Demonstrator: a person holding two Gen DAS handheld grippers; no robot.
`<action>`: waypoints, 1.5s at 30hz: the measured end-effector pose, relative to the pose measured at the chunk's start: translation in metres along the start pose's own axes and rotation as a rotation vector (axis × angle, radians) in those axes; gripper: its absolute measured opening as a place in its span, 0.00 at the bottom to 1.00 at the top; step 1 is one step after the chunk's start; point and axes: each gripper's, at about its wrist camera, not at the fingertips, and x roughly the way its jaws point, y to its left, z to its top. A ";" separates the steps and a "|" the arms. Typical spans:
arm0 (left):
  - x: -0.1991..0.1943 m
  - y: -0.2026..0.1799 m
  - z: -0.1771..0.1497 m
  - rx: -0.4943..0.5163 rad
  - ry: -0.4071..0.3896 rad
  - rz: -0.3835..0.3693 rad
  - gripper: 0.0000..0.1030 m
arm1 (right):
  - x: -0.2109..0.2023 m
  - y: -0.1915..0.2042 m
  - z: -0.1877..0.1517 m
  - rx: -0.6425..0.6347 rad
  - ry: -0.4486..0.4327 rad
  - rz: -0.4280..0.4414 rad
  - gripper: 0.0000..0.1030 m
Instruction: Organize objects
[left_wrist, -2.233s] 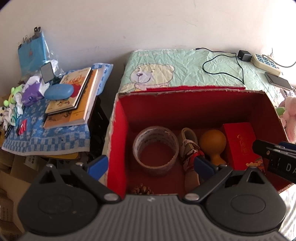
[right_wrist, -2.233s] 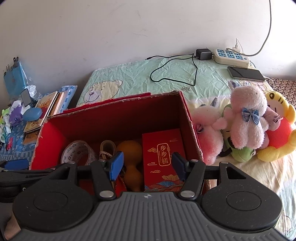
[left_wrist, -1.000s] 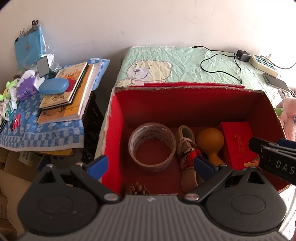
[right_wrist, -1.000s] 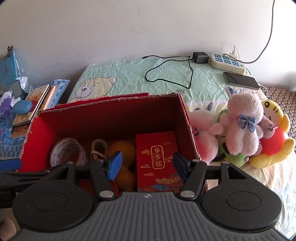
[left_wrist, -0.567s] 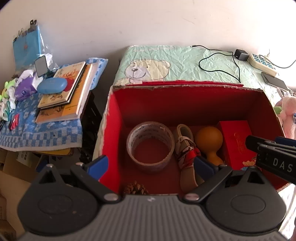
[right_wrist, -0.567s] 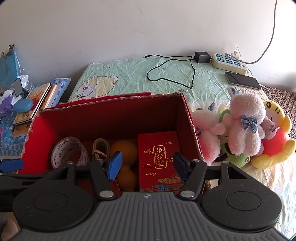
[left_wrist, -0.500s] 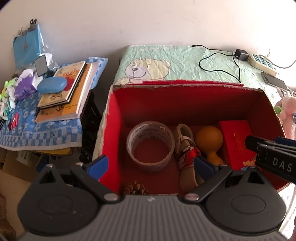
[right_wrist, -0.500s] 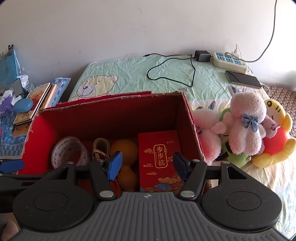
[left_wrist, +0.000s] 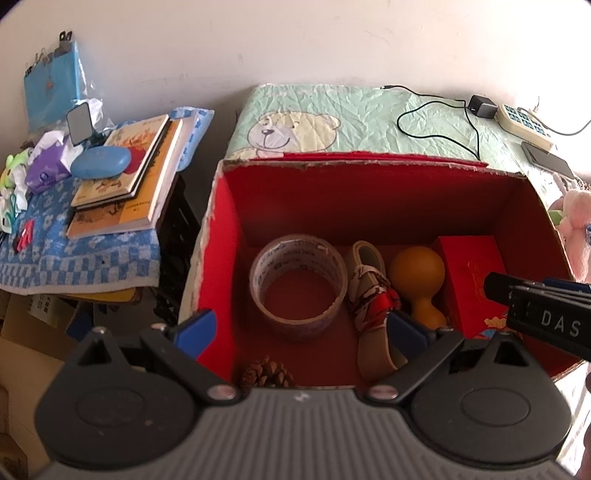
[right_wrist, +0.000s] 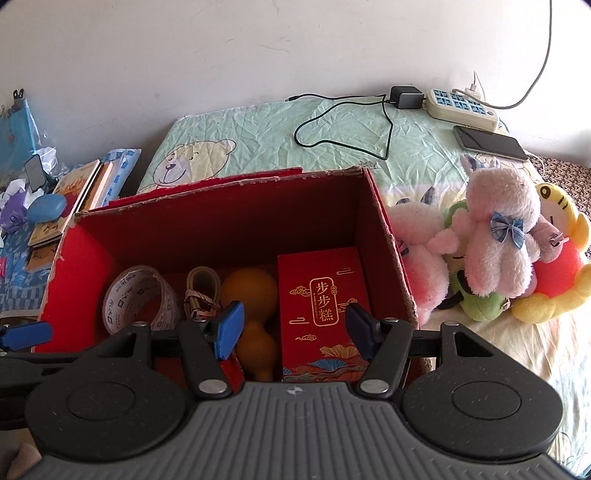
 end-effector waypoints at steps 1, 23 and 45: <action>0.000 0.000 0.000 0.000 0.002 0.000 0.96 | 0.000 0.000 0.000 0.001 0.001 0.001 0.62; 0.002 0.000 -0.001 0.010 -0.004 0.019 0.96 | -0.001 -0.001 -0.002 -0.005 -0.009 0.006 0.64; 0.002 -0.002 -0.002 0.019 -0.015 0.034 0.96 | 0.000 -0.002 -0.002 -0.005 0.001 0.014 0.64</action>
